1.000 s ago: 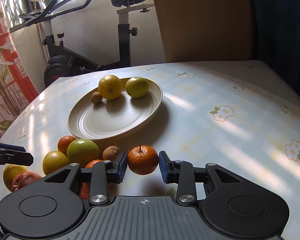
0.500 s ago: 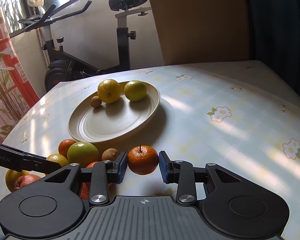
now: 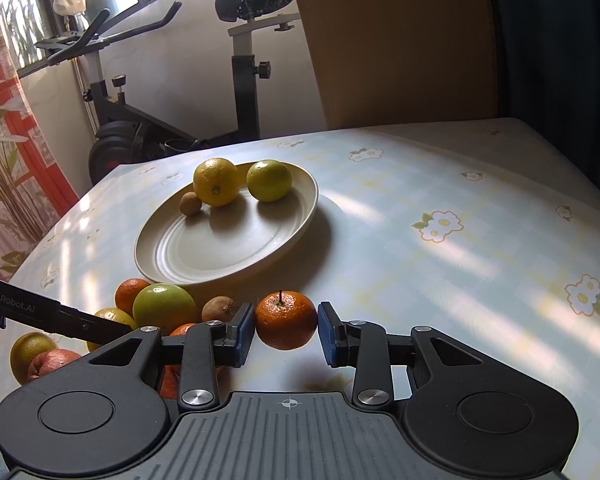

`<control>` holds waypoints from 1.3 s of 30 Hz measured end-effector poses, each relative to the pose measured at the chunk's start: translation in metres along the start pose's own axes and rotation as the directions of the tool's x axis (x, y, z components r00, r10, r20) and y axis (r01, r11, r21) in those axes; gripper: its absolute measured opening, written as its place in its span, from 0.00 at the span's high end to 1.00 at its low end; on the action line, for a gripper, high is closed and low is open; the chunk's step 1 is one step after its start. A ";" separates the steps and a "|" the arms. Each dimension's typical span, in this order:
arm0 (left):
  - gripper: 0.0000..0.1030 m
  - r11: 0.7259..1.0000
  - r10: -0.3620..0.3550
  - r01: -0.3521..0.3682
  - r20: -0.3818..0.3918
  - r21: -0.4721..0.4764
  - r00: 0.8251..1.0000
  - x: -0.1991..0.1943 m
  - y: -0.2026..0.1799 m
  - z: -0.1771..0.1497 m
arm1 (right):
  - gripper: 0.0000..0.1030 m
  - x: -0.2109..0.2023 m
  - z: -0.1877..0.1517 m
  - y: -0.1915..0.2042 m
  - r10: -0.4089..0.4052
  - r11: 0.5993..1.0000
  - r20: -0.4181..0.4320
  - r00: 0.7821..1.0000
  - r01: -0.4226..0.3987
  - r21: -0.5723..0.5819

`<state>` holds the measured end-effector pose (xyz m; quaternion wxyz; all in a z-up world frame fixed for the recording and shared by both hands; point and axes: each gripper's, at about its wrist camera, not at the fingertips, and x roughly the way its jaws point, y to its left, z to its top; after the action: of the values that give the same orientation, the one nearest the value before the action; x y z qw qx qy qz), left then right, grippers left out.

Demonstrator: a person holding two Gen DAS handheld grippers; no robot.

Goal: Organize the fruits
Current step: 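Close right gripper on the tangerine while left gripper closes on a yellow grapefruit, then carry tangerine and grapefruit onto the cream plate and open both grippers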

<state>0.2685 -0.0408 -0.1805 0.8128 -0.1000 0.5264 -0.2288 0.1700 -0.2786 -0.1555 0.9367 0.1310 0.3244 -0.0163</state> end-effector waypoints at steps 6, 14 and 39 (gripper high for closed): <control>0.52 0.999 -0.037 0.037 0.006 0.010 0.999 -0.001 0.000 -0.004 | 0.70 0.000 0.000 0.000 -0.003 1.000 0.003 1.000 0.003 0.002; 0.52 0.991 0.055 -0.063 0.066 0.121 0.996 -0.018 -0.009 -0.007 | 0.70 -0.001 0.000 0.002 0.008 1.000 0.011 1.000 -0.008 0.000; 0.52 0.909 0.162 -0.235 0.228 0.345 0.960 0.008 -0.023 0.088 | 0.70 0.092 0.090 0.028 0.016 0.949 -0.021 1.000 -0.022 -0.316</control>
<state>0.3445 -0.0722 -0.1402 0.8835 0.0866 0.3997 -0.2284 0.3004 -0.2700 -0.1374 0.9427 -0.0173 0.3299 0.0460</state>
